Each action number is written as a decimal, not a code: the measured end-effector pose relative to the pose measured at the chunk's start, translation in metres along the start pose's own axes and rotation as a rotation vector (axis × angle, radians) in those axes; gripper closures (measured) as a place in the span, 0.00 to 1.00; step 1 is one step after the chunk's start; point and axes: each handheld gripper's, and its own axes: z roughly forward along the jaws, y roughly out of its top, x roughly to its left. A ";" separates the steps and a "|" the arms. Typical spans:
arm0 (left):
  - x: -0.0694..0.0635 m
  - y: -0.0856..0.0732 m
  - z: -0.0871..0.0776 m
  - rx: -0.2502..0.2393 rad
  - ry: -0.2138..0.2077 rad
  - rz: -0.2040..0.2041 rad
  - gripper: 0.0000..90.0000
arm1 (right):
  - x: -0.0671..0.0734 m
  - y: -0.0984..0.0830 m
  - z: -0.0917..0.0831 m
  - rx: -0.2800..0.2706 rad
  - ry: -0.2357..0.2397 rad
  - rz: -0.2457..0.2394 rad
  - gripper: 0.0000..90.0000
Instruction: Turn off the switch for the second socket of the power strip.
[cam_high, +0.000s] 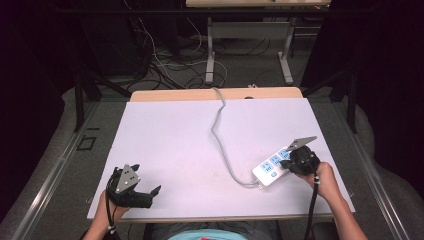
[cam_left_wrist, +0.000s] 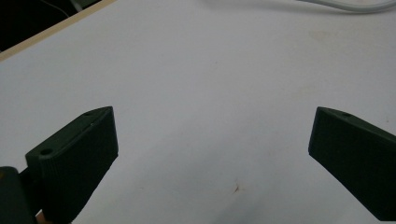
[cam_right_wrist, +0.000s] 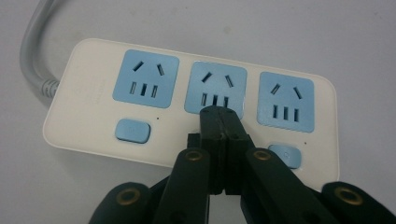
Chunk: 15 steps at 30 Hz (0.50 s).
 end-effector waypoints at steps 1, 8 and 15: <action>0.000 0.000 0.000 0.000 -0.004 -0.003 0.02 | 0.000 0.000 0.000 0.000 -0.001 0.000 1.00; 0.000 0.000 0.000 0.000 -0.002 -0.002 0.02 | 0.001 0.001 -0.001 0.018 -0.010 -0.007 1.00; 0.000 0.000 0.000 0.000 -0.002 -0.003 0.02 | 0.001 0.000 0.000 0.017 -0.018 0.001 1.00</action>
